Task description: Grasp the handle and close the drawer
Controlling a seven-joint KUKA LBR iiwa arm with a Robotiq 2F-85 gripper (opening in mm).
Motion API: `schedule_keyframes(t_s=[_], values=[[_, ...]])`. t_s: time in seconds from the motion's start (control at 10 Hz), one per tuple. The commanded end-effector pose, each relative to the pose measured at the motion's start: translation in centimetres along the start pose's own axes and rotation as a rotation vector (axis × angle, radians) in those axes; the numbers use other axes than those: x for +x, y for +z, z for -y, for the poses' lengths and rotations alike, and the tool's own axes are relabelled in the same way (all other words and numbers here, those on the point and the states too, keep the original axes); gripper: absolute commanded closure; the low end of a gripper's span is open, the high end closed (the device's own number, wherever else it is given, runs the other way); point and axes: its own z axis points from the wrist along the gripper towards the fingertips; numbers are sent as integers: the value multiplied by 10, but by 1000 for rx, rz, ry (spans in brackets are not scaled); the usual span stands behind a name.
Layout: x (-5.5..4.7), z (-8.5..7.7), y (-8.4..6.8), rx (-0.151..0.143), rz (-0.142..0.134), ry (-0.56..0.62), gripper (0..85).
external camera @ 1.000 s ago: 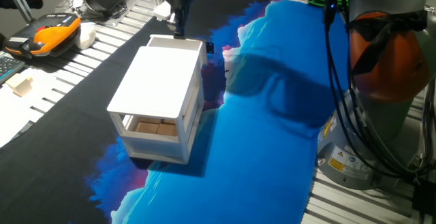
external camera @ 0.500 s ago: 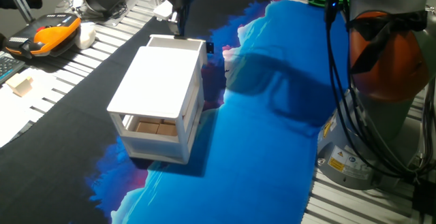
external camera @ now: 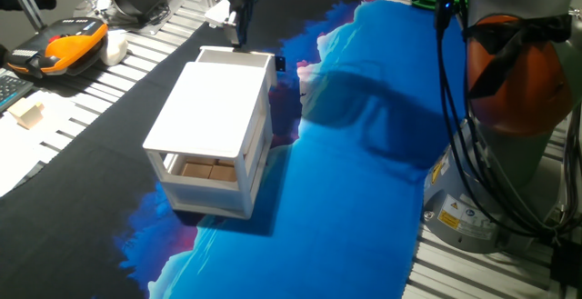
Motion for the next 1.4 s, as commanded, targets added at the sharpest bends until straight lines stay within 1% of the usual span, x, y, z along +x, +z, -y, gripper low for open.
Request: schedule_keyframes(t_s=[0.0, 0.1, 0.2, 0.3, 0.4, 0.5, 0.6, 0.7, 0.8, 0.9, 1.0, 1.1, 1.2, 1.3], values=[[0, 1, -3, -1, -4, 4, 510], [-1, 6, -5, -5, -11, 12, 510], [-1, 13, -8, -16, -24, 11, 510], [-2, 24, -11, -23, -36, 11, 680], [-1, 35, -14, -46, -47, -1, 680], [-3, 47, -20, -65, -59, -7, 850], [-4, 56, -24, -43, -64, 5, 850], [-5, 66, -27, -29, -66, 25, 850], [-5, 77, -27, -44, -59, 72, 850], [-5, 87, -23, -58, -48, 123, 850], [-6, 92, -19, -38, -43, 155, 850], [-6, 93, -17, -9, -44, 181, 850], [-7, 93, -18, 20, -53, 167, 850], [-7, 92, -17, 46, -76, 113, 850]])
